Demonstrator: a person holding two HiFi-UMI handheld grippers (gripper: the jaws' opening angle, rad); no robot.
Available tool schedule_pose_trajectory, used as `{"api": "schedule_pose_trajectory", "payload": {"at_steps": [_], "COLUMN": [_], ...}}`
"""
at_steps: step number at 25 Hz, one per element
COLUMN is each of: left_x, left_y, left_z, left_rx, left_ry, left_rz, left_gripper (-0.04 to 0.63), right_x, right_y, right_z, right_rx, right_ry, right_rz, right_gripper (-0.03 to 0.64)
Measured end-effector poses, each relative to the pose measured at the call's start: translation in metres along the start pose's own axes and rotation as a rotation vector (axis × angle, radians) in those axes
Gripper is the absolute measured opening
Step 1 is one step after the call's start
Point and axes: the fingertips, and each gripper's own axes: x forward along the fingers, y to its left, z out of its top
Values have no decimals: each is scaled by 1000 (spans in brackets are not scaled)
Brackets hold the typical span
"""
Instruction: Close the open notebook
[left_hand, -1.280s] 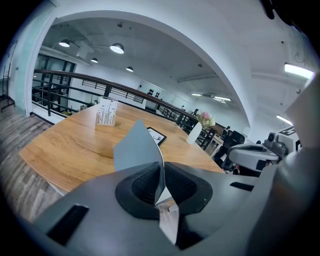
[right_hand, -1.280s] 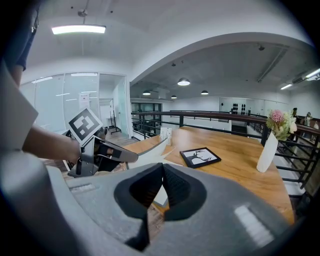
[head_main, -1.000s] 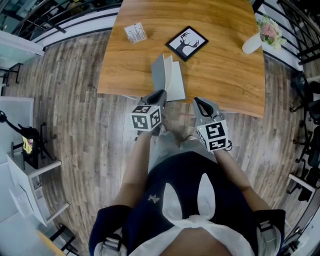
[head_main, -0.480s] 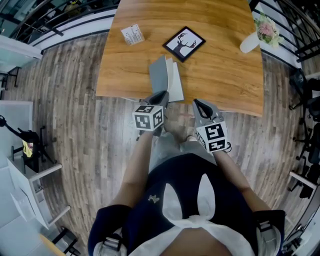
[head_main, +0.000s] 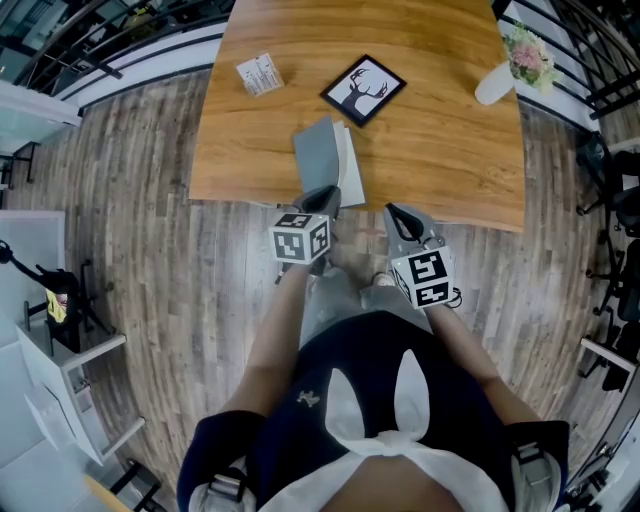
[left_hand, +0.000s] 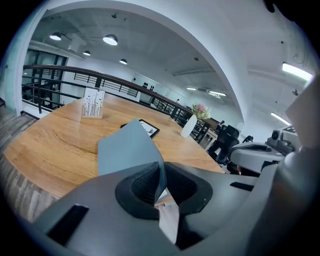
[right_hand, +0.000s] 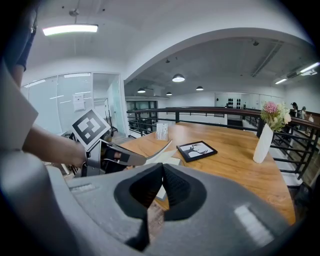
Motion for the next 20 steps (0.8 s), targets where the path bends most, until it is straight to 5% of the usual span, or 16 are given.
{"api": "schedule_pose_trajectory", "payload": {"at_steps": [20], "left_x": [32], "left_y": [-6], "left_z": [-13], "left_rx": [19], "left_ry": [65], "left_rz": [-32], "left_gripper": [48], "right_x": [12], "right_y": [-10], "right_z": [-8], "right_rx": [9], "right_ry": [32], "right_rz": [-17], "right_gripper": [-2]}}
